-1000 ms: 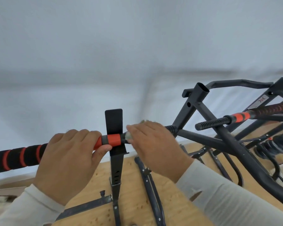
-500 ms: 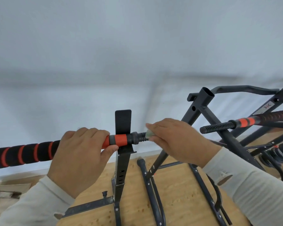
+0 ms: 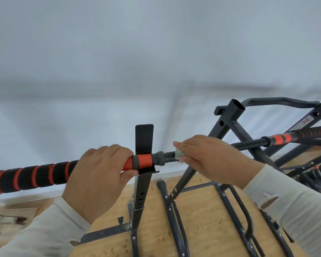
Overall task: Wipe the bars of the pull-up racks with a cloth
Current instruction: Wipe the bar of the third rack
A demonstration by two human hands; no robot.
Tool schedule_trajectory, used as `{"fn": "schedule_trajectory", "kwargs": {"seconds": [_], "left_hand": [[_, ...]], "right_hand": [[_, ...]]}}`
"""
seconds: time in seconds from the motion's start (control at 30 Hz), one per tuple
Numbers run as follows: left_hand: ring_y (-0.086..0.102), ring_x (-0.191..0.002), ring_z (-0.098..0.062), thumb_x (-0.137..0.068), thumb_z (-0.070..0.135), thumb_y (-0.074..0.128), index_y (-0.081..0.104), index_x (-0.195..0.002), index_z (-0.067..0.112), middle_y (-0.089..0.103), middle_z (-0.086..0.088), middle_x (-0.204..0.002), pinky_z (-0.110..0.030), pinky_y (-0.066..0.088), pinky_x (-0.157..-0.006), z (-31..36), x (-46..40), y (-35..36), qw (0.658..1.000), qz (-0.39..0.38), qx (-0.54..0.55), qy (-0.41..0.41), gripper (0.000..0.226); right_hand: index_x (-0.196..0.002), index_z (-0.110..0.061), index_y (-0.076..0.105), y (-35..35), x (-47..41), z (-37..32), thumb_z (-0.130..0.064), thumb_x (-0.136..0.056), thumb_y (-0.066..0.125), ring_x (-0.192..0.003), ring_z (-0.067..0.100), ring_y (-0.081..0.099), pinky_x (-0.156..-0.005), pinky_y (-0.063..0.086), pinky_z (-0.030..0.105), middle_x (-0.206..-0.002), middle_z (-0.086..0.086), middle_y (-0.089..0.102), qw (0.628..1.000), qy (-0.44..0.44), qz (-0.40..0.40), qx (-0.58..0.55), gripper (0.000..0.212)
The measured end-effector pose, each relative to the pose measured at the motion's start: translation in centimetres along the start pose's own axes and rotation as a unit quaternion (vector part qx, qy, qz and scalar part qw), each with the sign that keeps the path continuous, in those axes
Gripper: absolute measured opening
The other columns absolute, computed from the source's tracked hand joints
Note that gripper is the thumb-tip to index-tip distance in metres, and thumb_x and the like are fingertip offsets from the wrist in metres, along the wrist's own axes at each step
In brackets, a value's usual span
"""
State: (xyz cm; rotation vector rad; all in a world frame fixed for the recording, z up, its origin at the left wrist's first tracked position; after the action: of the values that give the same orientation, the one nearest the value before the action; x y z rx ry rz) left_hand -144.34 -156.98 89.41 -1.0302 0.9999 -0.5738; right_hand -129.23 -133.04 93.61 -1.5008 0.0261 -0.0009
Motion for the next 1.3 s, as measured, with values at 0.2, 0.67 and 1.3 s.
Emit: {"fn": "schedule_trajectory", "kwargs": {"seconds": [0.2, 0.67, 1.3], "left_hand": [[0.058, -0.079, -0.011, -0.089, 0.044, 0.068, 0.054, -0.107, 0.033, 0.061, 0.014, -0.092, -0.033, 0.052, -0.082, -0.4, -0.2, -1.4, 0.997, -0.066, 0.047, -0.002, 0.025], [0.052, -0.074, -0.021, -0.098, 0.034, 0.056, 0.050, -0.104, 0.019, 0.061, 0.001, -0.090, -0.036, 0.045, -0.074, -1.5, -1.1, -1.4, 0.998, -0.041, 0.032, 0.039, 0.017], [0.052, -0.131, -0.026, -0.092, 0.038, 0.065, 0.053, -0.142, 0.019, 0.057, 0.001, -0.143, -0.042, 0.042, -0.107, -14.3, 11.7, -12.7, 0.978, -0.036, -0.013, -0.203, 0.055]], "right_hand": [[-0.147, -0.014, 0.050, 0.5, -0.2, -2.0, -0.044, -0.105, 0.030, -0.110, 0.014, 0.064, -0.097, 0.056, 0.035, -0.127, -0.004, 0.067, 0.999, -0.026, 0.035, -0.005, 0.055], [-0.150, -0.019, 0.043, 0.7, 1.8, -2.8, -0.035, -0.107, 0.027, -0.111, 0.028, 0.068, -0.093, 0.055, 0.046, -0.129, 0.008, 0.067, 0.987, 0.039, 0.095, 0.127, 0.049], [-0.143, -0.029, 0.057, -5.6, -5.4, -17.9, -0.037, -0.104, 0.050, -0.089, 0.004, 0.067, -0.078, 0.057, 0.022, -0.102, -0.020, 0.068, 0.882, 0.227, 0.290, -0.293, 0.040]]}}
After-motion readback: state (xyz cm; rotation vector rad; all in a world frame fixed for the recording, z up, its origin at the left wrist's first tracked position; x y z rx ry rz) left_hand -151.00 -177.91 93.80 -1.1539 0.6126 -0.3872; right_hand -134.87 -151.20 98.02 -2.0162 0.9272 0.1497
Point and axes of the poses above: each hand's wrist, its own x-axis away from the middle knuckle, its own y-axis out of the palm, z = x × y, the point moved 1 cm from there along -x, towards the middle knuckle
